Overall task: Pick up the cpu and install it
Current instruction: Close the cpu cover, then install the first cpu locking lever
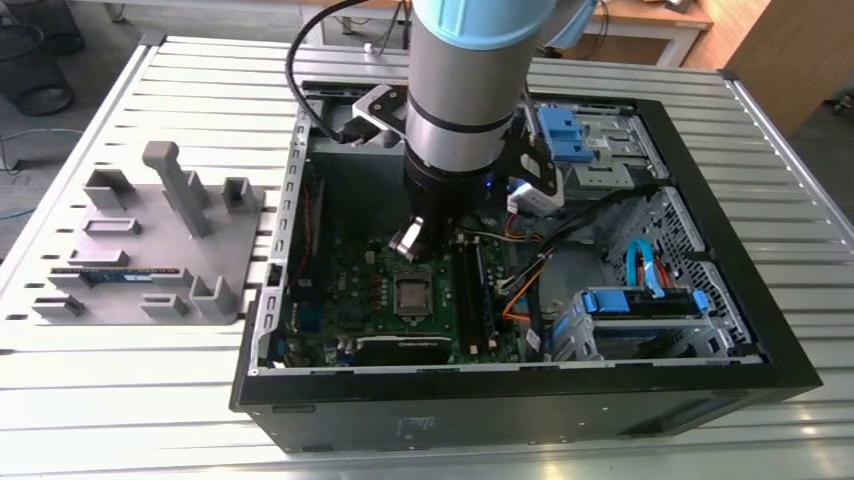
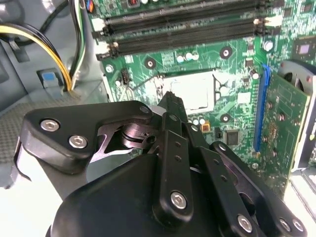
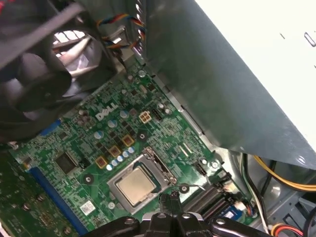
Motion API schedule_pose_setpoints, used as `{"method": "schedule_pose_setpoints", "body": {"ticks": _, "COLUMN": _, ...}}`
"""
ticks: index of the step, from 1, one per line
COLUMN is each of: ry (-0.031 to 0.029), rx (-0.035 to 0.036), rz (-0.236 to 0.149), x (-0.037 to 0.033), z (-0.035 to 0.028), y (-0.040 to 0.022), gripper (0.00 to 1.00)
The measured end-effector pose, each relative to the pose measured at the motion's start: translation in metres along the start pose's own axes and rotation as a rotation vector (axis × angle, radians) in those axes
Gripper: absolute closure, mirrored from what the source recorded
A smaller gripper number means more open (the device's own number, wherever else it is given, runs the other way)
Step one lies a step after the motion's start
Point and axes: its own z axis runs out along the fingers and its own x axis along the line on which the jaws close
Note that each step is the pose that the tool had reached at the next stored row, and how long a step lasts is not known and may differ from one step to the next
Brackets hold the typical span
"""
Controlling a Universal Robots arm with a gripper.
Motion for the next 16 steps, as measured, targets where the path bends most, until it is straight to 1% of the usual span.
{"method": "schedule_pose_setpoints", "body": {"ticks": 5, "ry": -0.0022, "rx": 0.0017, "rz": 0.0, "x": 0.0092, "z": 0.0, "y": 0.0055, "gripper": 0.89}}
{"method": "schedule_pose_setpoints", "body": {"ticks": 7, "ry": -0.0024, "rx": 0.0021, "rz": 0.0, "x": 0.0127, "z": -0.0001, "y": 0.0063, "gripper": 0.89}}
{"method": "schedule_pose_setpoints", "body": {"ticks": 10, "ry": -0.0023, "rx": 0.0021, "rz": 0.0, "x": 0.0168, "z": -0.0003, "y": 0.0054, "gripper": 0.89}}
{"method": "schedule_pose_setpoints", "body": {"ticks": 12, "ry": -0.0023, "rx": 0.0021, "rz": 0.0, "x": 0.0182, "z": -0.0003, "y": 0.0049, "gripper": 0.89}}
{"method": "schedule_pose_setpoints", "body": {"ticks": 16, "ry": -0.0024, "rx": 0.0022, "rz": 0.0, "x": 0.0183, "z": -0.0003, "y": 0.005, "gripper": 0.89}}
